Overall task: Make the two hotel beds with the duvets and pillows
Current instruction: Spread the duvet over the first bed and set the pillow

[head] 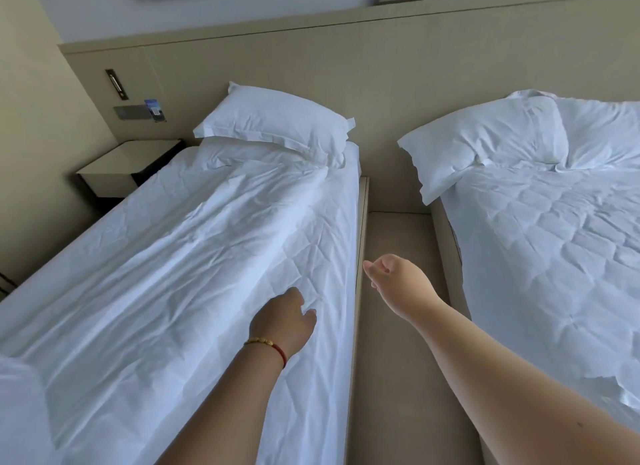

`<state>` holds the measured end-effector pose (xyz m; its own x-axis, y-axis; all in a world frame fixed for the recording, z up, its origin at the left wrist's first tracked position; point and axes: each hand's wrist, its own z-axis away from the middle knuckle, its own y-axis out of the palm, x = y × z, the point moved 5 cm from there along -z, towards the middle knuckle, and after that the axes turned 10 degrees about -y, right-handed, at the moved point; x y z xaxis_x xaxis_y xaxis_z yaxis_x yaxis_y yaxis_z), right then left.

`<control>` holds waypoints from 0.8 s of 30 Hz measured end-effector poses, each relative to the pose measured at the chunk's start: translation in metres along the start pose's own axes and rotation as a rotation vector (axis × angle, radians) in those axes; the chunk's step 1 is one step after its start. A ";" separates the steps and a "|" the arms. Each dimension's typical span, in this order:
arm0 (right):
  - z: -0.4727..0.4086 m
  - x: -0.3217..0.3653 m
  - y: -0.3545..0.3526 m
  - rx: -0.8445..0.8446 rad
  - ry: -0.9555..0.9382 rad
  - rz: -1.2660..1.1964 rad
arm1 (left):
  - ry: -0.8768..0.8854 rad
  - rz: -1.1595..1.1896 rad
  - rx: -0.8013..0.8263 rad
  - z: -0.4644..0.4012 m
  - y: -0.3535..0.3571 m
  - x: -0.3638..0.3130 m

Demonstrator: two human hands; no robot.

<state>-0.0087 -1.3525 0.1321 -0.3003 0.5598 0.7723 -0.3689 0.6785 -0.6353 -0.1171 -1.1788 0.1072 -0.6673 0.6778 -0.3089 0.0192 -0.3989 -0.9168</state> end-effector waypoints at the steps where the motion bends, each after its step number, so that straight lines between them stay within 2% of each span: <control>1: -0.026 0.002 -0.002 0.006 -0.011 0.004 | -0.006 0.002 -0.005 -0.022 -0.007 -0.007; 11: -0.239 0.001 -0.007 0.134 -0.047 0.031 | -0.090 0.001 -0.027 -0.197 -0.053 -0.063; 24: -0.558 -0.042 -0.037 0.390 -0.147 0.203 | -0.409 0.090 -0.098 -0.421 -0.055 -0.136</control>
<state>0.5080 -1.1352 0.1215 -0.5120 0.5700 0.6426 -0.5849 0.3166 -0.7468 0.2860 -0.9891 0.0930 -0.8995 0.3346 -0.2809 0.1480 -0.3716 -0.9165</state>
